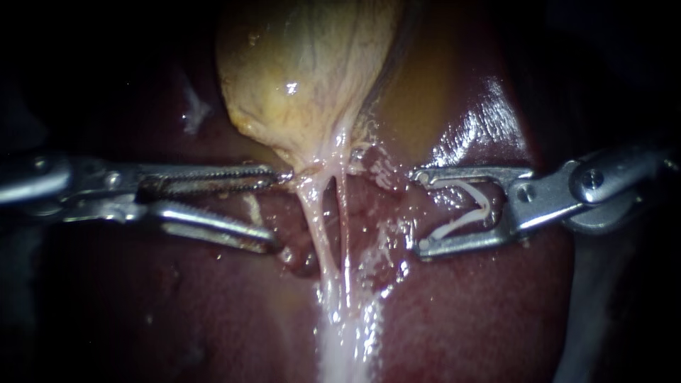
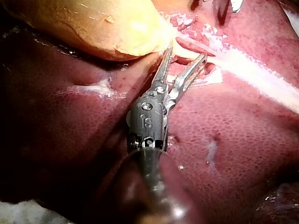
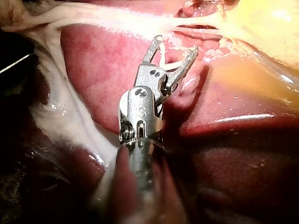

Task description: Grabbing gallbladder

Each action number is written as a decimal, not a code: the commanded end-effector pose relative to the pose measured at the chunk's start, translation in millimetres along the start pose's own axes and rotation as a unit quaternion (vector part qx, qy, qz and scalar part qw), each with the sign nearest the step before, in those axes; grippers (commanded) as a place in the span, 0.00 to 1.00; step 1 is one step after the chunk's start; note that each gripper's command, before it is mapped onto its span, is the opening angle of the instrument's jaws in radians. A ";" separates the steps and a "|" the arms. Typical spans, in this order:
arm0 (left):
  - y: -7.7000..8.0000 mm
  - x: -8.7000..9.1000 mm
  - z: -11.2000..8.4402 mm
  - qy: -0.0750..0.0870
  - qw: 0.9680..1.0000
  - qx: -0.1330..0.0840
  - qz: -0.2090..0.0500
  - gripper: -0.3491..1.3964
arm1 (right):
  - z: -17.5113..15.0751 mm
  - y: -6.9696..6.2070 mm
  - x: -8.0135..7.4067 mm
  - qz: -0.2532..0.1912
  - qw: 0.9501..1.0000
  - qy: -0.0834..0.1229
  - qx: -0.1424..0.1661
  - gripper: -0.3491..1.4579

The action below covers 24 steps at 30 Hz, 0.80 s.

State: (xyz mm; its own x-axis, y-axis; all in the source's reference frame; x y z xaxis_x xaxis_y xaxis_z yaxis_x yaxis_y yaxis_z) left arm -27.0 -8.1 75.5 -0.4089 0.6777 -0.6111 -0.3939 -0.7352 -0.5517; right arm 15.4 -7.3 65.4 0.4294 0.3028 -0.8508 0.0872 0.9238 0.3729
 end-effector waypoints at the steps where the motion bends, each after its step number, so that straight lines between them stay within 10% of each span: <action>1: 0.0 0.1 0.2 -0.001 1.000 -0.001 -0.001 0.41 | 0.0 0.0 0.0 0.000 1.000 0.000 0.000 0.46; 24: -2.9 -0.2 3.5 0.001 0.999 0.022 0.039 0.38 | 0.2 0.0 0.1 0.003 1.000 0.000 0.000 0.46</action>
State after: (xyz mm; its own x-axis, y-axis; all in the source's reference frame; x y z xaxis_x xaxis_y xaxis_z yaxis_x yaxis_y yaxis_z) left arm -28.8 -6.1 79.4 -0.4378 0.6179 -0.6531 -0.3965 -0.7846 -0.4766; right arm 15.6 -7.3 65.4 0.4302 0.3089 -0.8483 0.0836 0.9220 0.3781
